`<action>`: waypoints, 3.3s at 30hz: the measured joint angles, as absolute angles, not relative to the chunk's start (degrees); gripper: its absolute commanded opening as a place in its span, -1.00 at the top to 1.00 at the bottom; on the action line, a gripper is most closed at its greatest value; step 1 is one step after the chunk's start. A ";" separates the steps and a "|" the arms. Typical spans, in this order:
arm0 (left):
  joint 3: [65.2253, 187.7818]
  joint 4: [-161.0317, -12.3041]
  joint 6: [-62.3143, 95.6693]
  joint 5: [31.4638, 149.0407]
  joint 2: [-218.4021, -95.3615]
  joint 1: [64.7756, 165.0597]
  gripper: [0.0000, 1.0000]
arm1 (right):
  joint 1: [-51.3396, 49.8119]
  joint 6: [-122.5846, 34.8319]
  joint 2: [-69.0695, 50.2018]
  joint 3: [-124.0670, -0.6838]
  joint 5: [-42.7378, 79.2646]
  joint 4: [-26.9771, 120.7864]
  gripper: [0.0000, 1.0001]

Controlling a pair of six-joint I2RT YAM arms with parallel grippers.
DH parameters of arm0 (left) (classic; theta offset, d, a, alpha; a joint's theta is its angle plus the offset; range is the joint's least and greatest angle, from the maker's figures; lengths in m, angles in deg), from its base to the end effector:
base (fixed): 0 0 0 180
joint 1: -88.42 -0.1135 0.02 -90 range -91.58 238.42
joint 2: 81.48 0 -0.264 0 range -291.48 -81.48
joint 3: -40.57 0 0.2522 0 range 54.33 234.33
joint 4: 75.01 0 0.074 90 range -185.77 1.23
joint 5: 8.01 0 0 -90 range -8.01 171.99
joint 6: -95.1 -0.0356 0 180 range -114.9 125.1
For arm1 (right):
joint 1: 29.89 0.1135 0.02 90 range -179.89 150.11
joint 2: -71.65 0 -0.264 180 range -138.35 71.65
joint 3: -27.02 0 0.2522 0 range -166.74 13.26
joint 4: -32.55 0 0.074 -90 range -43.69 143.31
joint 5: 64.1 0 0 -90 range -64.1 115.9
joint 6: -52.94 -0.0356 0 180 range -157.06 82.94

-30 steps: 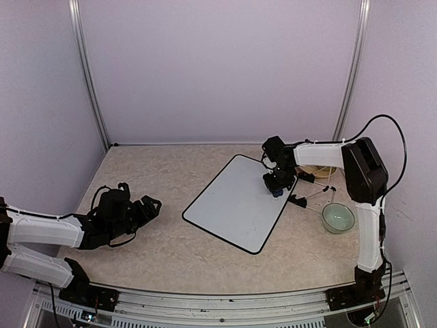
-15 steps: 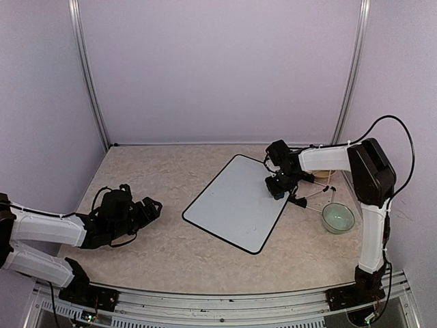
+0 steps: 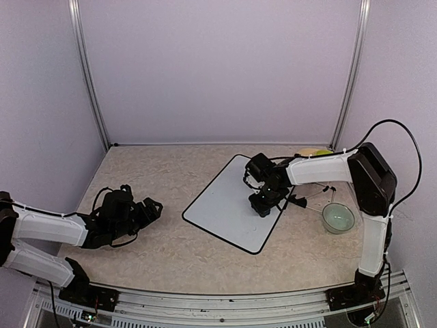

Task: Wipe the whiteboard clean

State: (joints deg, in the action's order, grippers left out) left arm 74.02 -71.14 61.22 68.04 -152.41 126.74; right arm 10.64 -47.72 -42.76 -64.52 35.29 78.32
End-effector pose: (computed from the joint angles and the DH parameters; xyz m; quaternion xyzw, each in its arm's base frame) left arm 0.1813 -0.1323 0.1495 -0.1920 0.8554 -0.2715 0.3971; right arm 0.3087 0.2563 0.1543 -0.2378 0.9502 0.0073 0.2013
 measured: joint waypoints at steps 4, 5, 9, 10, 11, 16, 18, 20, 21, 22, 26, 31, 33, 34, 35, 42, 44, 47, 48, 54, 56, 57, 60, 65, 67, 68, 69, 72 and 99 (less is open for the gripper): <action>74.02 -71.12 61.22 68.04 -152.41 126.74 -0.81 | 14.14 -47.67 -42.76 -65.02 33.76 80.07 0.31; 74.02 -71.12 61.22 68.01 -152.41 126.74 -0.81 | 14.77 -47.67 -42.76 -65.09 33.59 80.33 0.31; 74.02 -71.14 61.22 68.01 -152.41 126.74 -0.81 | 15.04 -47.59 -42.76 -65.50 33.30 81.55 0.33; 74.02 -71.12 61.22 68.01 -152.41 126.74 -0.81 | 15.04 -47.56 -42.76 -65.50 33.08 81.71 0.33; 74.02 -71.12 61.22 68.01 -152.39 126.74 -0.81 | 15.06 -47.56 -42.76 -65.50 32.89 81.73 0.33; 74.02 -71.14 61.22 67.99 -152.35 126.74 -0.81 | 15.93 -47.94 -42.06 -64.30 32.84 81.14 0.34; 74.02 -71.12 61.22 67.99 -152.35 126.74 -0.81 | 16.85 -48.48 -41.19 -63.05 32.95 81.03 0.34; 74.02 -71.12 61.22 68.01 -152.35 126.74 -0.81 | 18.14 -48.96 -39.94 -61.35 32.95 81.03 0.34; 74.02 -71.12 61.22 68.01 -152.35 126.74 -0.81 | 18.82 -49.25 -39.35 -60.61 32.95 81.09 0.34; 74.02 -71.12 61.22 68.01 -152.37 126.74 -0.81 | 19.45 -49.62 -38.87 -59.99 32.93 81.16 0.34; 74.02 -71.01 61.24 68.01 -152.35 126.74 -0.80 | 21.57 -50.54 -37.69 -58.77 32.49 81.82 0.33; 74.02 -70.77 61.26 68.01 -152.37 126.77 -0.80 | 22.05 -50.80 -37.56 -58.64 33.26 82.19 0.31; 74.02 -70.77 61.28 68.01 -152.37 126.79 -0.80 | 21.70 -50.38 -38.24 -59.78 33.87 83.11 0.31; 74.02 -70.79 61.30 67.99 -152.37 126.83 -0.80 | 21.42 -50.12 -38.87 -60.87 34.11 83.54 0.31; 74.02 -70.79 61.32 67.99 -152.37 126.90 -0.80 | 21.11 -49.88 -40.01 -62.92 34.42 84.50 0.31; 74.02 -71.93 61.54 67.20 -149.05 127.47 -0.80 | 23.01 -47.59 -44.36 -80.37 34.05 85.38 0.32; 74.02 -72.43 61.67 66.51 -147.74 127.47 -0.80 | 24.94 -47.15 -45.36 -84.17 32.32 84.92 0.32; 73.95 -73.55 62.16 65.22 -145.55 127.60 -0.80 | 27.91 -47.15 -48.60 -88.54 28.60 82.95 0.32; 73.86 -73.83 62.35 64.80 -144.76 127.66 -0.80 | 28.67 -47.17 -49.84 -89.20 27.64 82.54 0.31; 73.21 -75.89 62.92 62.75 -141.00 127.90 -0.80 | 30.82 -47.61 -55.75 -89.70 24.06 82.01 0.31; 73.21 -76.61 62.96 62.20 -140.24 127.95 -0.80 | 30.82 -47.70 -56.29 -89.87 24.10 82.56 0.31; 73.21 -76.85 62.96 62.09 -139.93 127.99 -0.80 | 30.82 -47.83 -56.29 -89.87 24.43 82.82 0.31; 73.21 -77.50 62.94 62.00 -139.52 128.06 -0.80 | 30.80 -48.24 -55.31 -89.04 25.81 82.54 0.30; 73.14 -77.94 62.94 62.00 -139.49 128.06 -0.80 | 29.94 -48.74 -47.48 -79.36 28.54 81.93 0.29; 73.12 -77.94 62.94 62.00 -139.54 128.06 -0.80 | 28.98 -48.83 -43.59 -74.77 29.70 81.66 0.29; 73.12 -77.88 62.92 62.02 -139.60 128.06 -0.80 | 28.24 -48.92 -41.85 -72.58 30.13 81.31 0.29; 73.12 -77.85 62.92 62.02 -139.74 128.06 -0.80 | 27.28 -48.96 -40.07 -70.18 30.57 80.81 0.29; 73.12 -77.79 62.85 62.05 -140.43 128.06 -0.80 | 24.26 -48.96 -36.45 -64.21 31.42 79.41 0.30; 73.10 -77.74 62.44 61.76 -141.75 128.17 -0.80 | 16.81 -48.68 -45.74 -65.42 36.87 68.92 0.31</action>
